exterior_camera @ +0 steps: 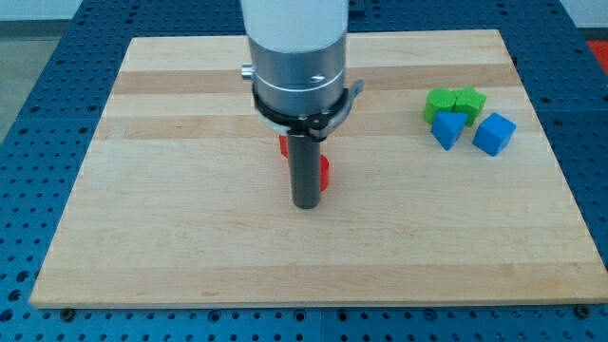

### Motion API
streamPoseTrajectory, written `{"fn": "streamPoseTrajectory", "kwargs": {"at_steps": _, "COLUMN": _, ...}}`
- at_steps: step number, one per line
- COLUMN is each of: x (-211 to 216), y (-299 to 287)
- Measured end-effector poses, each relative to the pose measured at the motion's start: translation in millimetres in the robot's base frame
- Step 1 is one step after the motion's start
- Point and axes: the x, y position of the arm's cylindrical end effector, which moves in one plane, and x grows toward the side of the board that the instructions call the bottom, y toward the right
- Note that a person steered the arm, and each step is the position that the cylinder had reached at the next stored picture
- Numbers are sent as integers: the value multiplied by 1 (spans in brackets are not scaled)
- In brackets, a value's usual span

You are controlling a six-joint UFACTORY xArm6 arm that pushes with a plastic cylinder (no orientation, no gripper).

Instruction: Move arm away from red circle

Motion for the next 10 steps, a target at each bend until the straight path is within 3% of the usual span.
{"fn": "streamPoseTrajectory", "kwargs": {"at_steps": 6, "x": -47, "y": 6}}
{"fn": "streamPoseTrajectory", "kwargs": {"at_steps": 8, "x": -21, "y": -40}}
{"fn": "streamPoseTrajectory", "kwargs": {"at_steps": 10, "x": -44, "y": -113}}
